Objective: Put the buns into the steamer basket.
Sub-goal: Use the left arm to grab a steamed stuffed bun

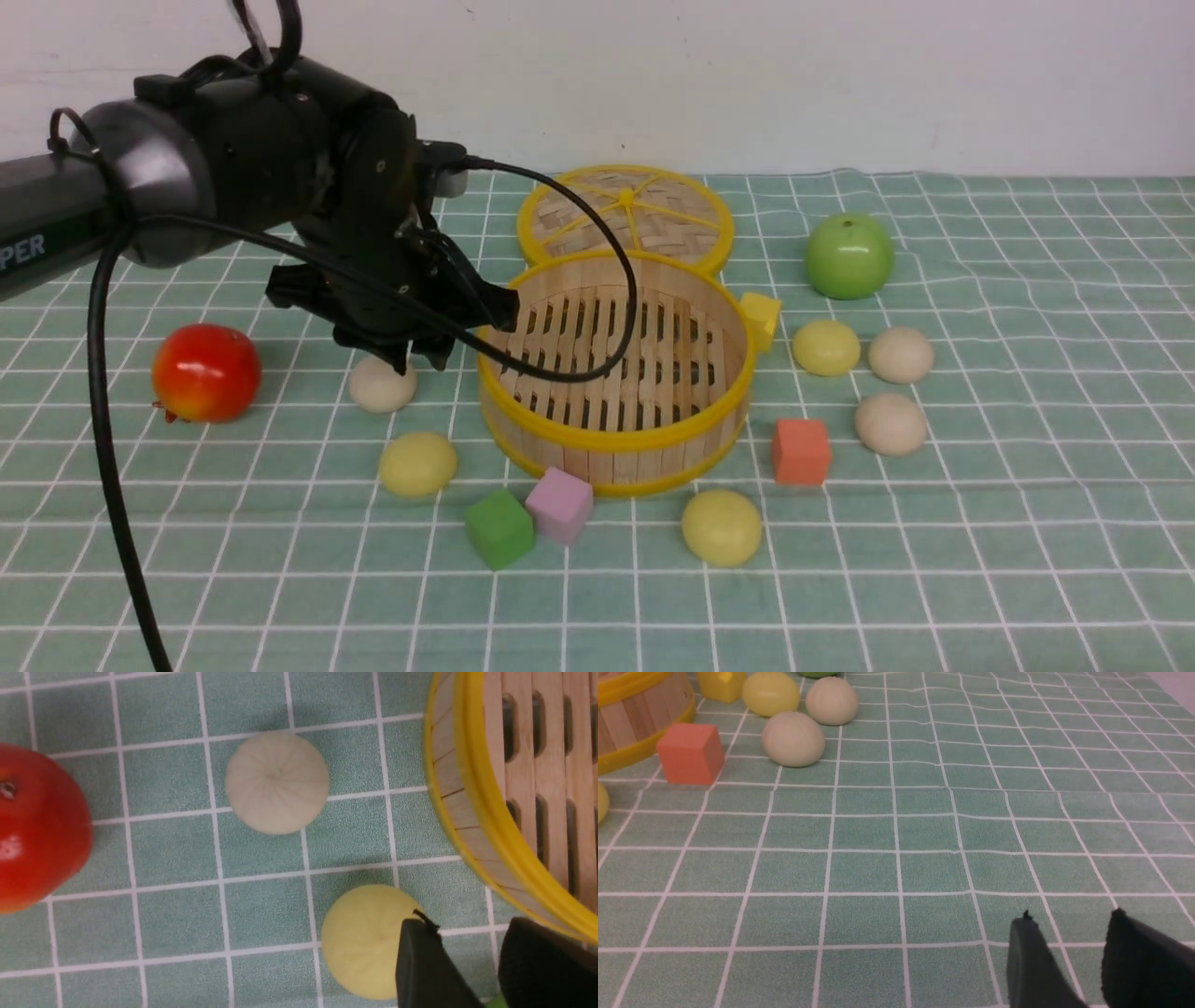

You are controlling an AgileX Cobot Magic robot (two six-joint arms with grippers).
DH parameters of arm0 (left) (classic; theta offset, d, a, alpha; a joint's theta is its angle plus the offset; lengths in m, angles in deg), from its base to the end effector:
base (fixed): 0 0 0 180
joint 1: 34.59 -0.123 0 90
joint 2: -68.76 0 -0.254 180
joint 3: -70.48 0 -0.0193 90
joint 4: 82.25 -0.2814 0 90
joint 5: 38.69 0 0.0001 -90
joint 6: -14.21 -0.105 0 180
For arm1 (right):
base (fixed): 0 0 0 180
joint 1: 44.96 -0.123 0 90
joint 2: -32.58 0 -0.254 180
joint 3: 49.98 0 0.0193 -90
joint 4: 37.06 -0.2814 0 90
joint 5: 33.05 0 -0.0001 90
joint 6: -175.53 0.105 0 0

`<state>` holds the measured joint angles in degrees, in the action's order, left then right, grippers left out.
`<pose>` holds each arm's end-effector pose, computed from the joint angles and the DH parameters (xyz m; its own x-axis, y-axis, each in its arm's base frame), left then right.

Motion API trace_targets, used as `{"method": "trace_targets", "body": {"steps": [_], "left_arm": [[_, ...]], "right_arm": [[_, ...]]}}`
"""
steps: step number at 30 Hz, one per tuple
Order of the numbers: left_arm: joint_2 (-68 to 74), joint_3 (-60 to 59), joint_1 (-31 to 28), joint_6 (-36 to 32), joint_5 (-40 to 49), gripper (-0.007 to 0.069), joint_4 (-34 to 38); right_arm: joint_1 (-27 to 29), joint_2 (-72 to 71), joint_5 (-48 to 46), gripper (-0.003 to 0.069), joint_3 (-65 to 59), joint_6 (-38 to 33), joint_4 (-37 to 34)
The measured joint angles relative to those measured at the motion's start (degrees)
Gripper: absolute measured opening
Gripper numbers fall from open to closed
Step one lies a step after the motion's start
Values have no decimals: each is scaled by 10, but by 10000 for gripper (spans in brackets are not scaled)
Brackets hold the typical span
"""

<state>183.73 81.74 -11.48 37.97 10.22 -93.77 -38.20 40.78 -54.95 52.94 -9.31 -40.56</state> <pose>0.4052 -0.1557 0.2136 -0.8702 0.0727 -0.4873 0.0847 0.9964 -0.0025 0.1271 -0.0127 0.1706 -0.2953 0.0070 -0.9554 0.0879 0.9959 -0.0198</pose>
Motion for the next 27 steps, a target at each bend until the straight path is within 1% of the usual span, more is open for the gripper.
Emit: {"method": "trace_targets", "body": {"steps": [9,27], "left_arm": [[0,0,0,0,12,238,0],[0,0,0,0,6,238,0]], "right_arm": [[0,0,0,239,0,0,0],[0,0,0,239,0,0,0]]}}
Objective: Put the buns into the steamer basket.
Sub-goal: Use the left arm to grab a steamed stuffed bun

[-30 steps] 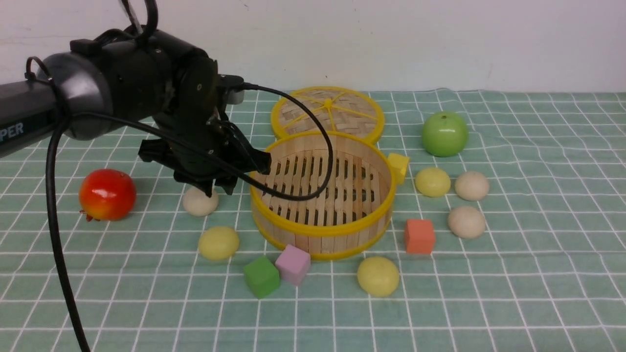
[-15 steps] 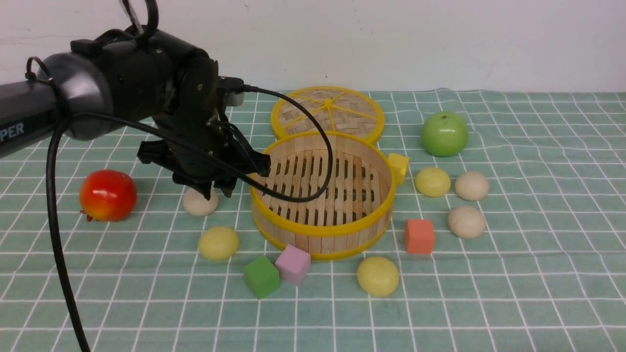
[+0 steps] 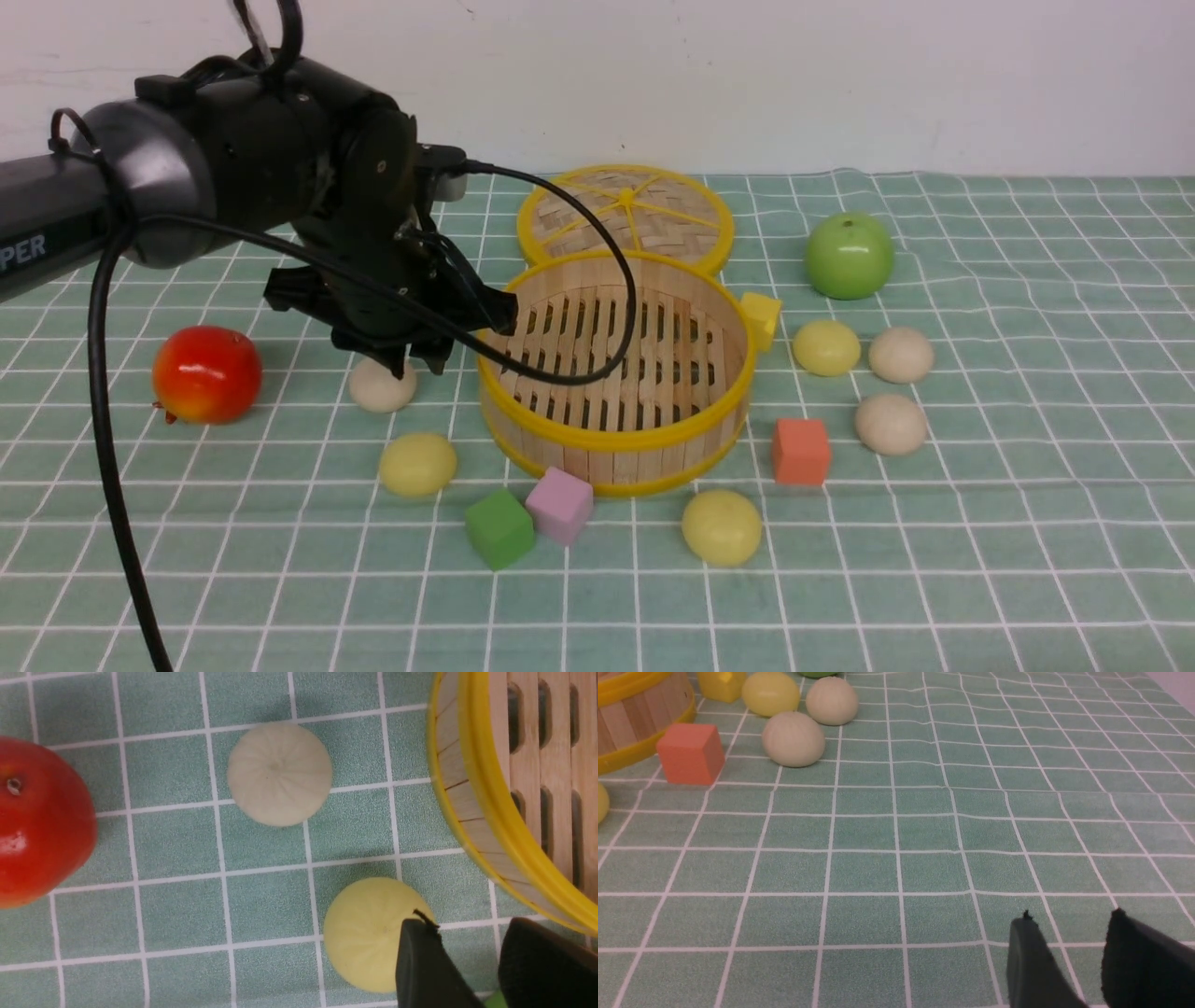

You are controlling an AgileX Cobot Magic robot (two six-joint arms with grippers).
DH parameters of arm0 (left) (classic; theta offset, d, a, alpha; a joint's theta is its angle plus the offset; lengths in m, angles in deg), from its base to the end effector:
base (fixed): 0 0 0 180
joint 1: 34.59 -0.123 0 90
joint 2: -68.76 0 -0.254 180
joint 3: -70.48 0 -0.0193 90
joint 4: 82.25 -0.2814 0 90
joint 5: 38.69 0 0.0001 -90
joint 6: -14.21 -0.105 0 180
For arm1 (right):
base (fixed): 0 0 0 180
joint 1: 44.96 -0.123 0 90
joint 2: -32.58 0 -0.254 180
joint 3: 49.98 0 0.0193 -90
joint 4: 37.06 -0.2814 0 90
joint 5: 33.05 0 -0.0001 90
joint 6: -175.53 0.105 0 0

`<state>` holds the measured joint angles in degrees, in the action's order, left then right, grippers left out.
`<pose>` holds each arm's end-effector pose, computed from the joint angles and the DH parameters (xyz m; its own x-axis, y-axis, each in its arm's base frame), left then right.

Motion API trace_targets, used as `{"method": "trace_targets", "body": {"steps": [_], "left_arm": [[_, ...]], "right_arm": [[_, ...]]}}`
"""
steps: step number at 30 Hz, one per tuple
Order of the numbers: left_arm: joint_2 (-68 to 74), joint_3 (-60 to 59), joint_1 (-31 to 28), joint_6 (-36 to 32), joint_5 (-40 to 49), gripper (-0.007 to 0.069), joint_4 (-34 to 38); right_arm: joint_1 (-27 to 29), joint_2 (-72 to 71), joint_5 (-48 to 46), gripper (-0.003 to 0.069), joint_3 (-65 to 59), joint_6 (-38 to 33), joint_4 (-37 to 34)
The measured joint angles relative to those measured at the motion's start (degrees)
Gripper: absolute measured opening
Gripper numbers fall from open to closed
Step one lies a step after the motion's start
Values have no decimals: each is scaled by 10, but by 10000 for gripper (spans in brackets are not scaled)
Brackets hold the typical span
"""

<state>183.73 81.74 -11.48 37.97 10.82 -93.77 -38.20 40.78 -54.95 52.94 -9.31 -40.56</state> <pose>0.4043 -0.1552 0.2131 -0.8748 0.0731 -0.4789 0.0827 0.9966 0.0012 0.1271 -0.0127 0.1706 -0.2953 0.0070 -0.9554 0.0879 0.9959 -0.0198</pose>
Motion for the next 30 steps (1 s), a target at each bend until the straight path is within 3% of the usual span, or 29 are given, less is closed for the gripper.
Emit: {"method": "trace_targets", "body": {"steps": [19,30], "left_arm": [[5,0,0,9,2,238,0],[91,0,0,9,28,238,-11]], "right_arm": [[0,0,0,239,0,0,0],[0,0,0,239,0,0,0]]}}
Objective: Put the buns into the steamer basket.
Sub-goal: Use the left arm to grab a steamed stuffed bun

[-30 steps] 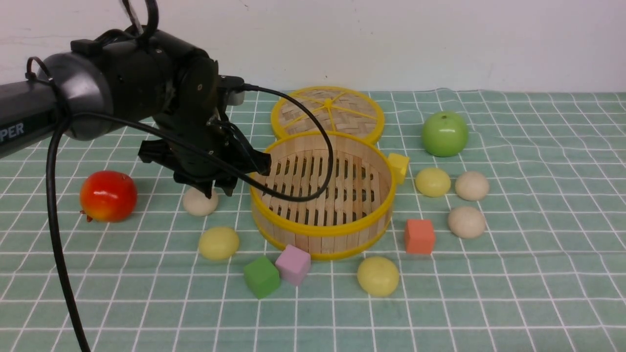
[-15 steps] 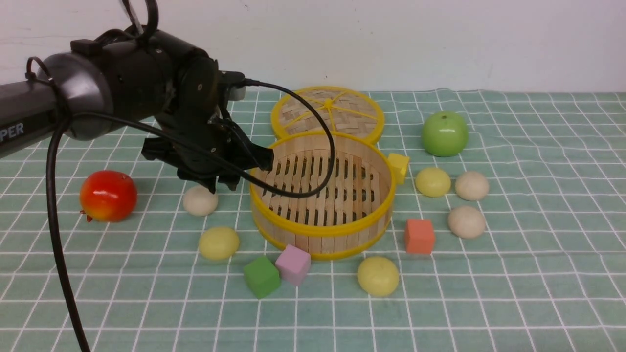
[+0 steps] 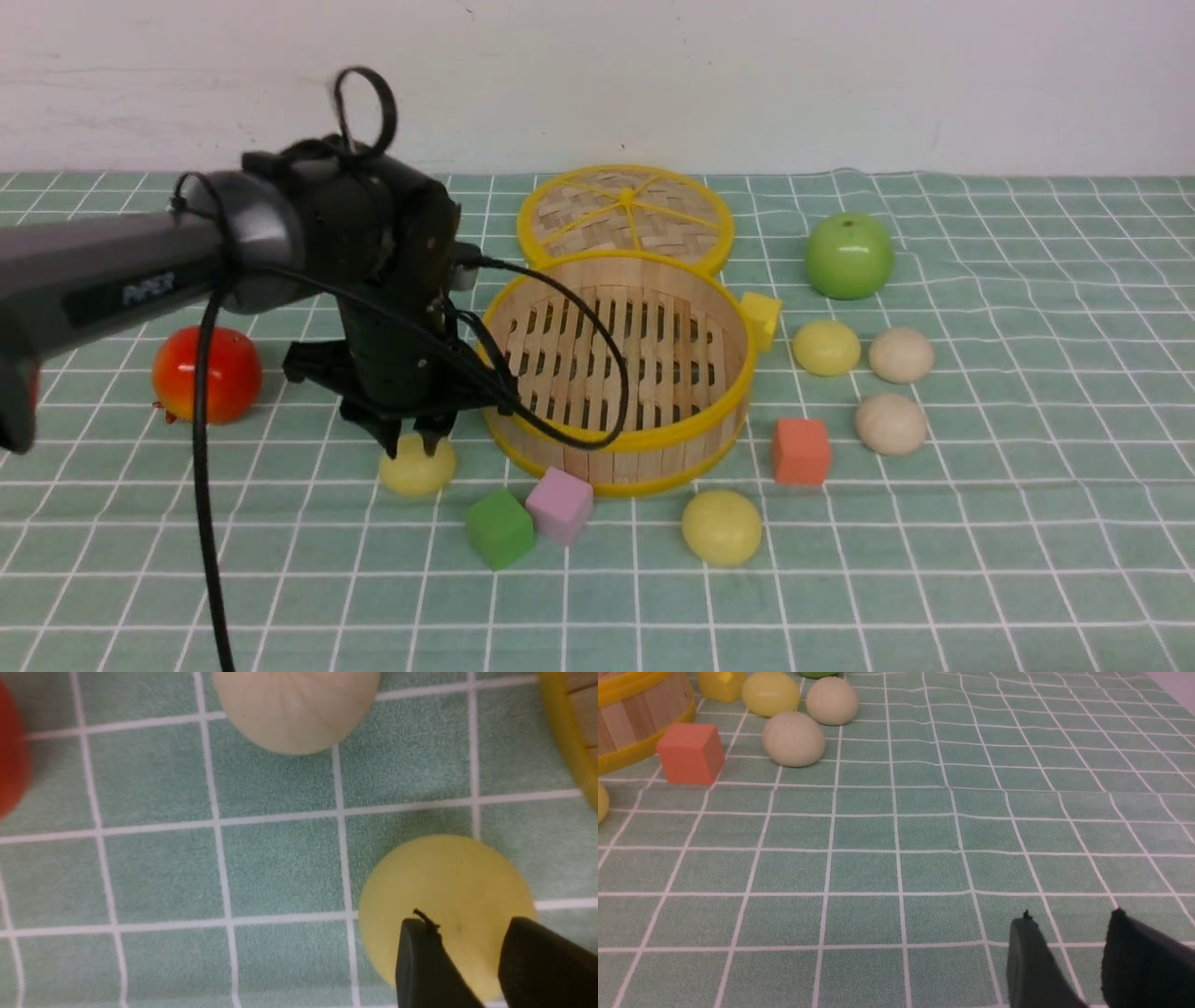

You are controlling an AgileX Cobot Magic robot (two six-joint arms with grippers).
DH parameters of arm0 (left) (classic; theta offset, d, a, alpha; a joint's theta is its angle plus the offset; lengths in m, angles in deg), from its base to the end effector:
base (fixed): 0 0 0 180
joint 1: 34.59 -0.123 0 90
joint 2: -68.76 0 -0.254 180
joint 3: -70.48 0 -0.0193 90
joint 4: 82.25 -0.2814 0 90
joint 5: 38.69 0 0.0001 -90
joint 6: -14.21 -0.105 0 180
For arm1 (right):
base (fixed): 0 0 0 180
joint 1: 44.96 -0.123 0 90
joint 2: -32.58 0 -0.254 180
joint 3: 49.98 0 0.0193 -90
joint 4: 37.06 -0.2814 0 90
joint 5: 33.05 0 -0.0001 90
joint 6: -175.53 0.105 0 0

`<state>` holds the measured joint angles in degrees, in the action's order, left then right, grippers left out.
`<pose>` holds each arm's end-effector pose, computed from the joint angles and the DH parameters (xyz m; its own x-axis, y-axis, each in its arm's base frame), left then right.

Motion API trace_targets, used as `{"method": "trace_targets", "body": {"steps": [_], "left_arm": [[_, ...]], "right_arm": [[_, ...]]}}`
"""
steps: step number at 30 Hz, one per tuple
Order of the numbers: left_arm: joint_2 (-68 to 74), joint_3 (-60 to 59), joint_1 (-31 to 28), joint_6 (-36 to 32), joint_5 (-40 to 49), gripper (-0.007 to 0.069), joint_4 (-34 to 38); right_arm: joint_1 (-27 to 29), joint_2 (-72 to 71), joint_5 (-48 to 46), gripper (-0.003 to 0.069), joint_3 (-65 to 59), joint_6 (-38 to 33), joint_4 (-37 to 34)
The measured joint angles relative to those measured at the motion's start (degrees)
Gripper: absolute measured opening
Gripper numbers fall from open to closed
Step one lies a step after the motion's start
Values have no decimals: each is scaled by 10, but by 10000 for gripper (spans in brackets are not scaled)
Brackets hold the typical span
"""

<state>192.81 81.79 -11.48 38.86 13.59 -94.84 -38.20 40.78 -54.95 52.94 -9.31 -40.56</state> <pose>0.4091 -0.1549 0.1429 -0.9473 0.0935 -0.3064 0.0720 0.9941 0.0806 0.1271 -0.0127 0.1706 -0.2953 0.0070 -0.9554 0.0879 0.9959 -0.0198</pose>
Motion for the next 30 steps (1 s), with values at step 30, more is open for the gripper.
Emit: {"method": "trace_targets", "body": {"steps": [30], "left_arm": [[20,10,0,16,-6,148,-21]], "right_arm": [[0,0,0,239,0,0,0]]}}
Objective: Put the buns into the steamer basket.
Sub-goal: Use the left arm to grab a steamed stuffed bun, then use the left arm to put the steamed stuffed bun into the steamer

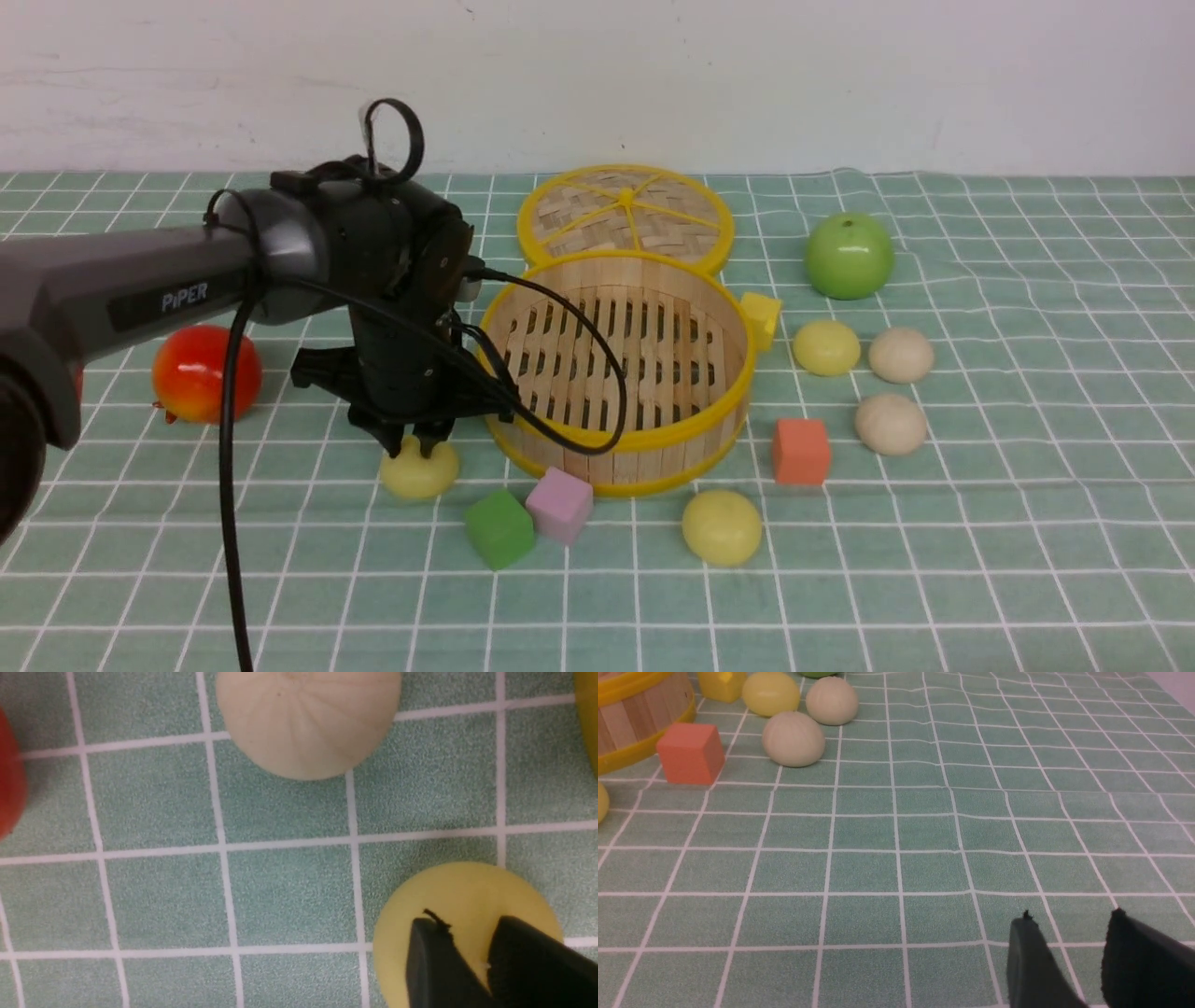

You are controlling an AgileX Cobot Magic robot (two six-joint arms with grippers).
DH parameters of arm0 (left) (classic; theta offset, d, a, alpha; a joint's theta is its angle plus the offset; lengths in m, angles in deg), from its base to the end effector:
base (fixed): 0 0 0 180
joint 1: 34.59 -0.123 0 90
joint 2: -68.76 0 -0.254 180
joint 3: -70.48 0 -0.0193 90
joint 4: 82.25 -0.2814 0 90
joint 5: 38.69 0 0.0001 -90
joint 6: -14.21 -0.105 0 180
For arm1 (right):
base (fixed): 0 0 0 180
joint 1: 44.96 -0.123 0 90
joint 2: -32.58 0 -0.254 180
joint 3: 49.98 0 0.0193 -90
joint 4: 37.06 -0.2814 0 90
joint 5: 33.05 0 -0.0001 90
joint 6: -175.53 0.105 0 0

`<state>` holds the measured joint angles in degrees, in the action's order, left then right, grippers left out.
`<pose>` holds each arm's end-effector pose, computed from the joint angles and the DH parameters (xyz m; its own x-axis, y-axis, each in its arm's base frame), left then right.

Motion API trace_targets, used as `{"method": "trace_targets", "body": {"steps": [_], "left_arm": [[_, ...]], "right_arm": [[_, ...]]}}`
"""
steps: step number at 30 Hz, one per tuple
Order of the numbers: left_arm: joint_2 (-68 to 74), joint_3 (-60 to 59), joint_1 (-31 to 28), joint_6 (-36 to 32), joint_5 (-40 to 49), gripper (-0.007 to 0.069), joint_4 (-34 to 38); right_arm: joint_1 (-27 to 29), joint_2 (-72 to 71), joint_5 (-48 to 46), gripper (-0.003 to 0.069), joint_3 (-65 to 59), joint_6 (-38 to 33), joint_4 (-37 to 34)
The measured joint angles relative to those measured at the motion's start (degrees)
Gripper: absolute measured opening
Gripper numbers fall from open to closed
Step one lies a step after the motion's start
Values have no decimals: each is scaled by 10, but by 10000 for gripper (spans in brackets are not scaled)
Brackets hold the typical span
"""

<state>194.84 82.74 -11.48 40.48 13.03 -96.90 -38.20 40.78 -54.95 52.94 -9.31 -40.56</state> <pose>0.4147 -0.1543 0.1330 -0.9464 0.0911 -0.3098 0.0611 0.9926 0.1051 0.1271 -0.0127 0.1706 -0.2953 0.0070 -0.9554 0.0879 0.9959 -0.0198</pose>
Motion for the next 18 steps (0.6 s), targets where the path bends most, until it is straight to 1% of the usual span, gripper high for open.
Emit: {"method": "trace_targets", "body": {"steps": [4,6,12,15,18], "left_arm": [[-1,0,0,-2,1,1,0],[-4,0,0,-2,3,-13,0],[-41,0,0,-2,8,-13,3],[-82,0,0,-11,3,-13,25],[-121,0,0,-49,-24,-13,82]], "right_arm": [[0,0,0,239,0,0,0],[0,0,0,239,0,0,0],[0,0,0,239,0,0,0],[0,0,0,239,0,0,0],[0,0,0,239,0,0,0]]}}
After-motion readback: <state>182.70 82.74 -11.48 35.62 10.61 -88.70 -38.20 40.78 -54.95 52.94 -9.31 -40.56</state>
